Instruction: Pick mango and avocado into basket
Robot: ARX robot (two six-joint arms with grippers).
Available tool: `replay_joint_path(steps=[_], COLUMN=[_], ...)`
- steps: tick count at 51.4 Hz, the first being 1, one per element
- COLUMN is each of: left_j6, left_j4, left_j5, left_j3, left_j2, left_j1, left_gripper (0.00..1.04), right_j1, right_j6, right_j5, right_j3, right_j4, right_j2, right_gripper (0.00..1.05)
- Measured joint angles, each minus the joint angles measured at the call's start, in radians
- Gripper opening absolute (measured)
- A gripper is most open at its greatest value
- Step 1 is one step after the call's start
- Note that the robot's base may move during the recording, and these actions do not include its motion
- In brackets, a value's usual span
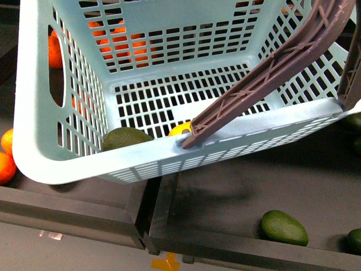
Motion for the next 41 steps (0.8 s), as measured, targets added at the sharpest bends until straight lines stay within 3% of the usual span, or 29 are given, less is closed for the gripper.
replay_joint_path(steps=[3,41], left_j6=[0.000,-0.011], left_j4=[0.000,0.000], left_j5=[0.000,0.015], left_j3=[0.000,0.000], left_j2=[0.000,0.001], left_j1=[0.000,-0.009], left_gripper=[0.15,0.15], right_j1=[0.000,0.000], right_j6=[0.000,0.000], right_j5=[0.000,0.002], right_j3=[0.000,0.000], right_j4=[0.000,-0.002], right_j2=[0.000,-0.003], right_gripper=[0.98,0.96])
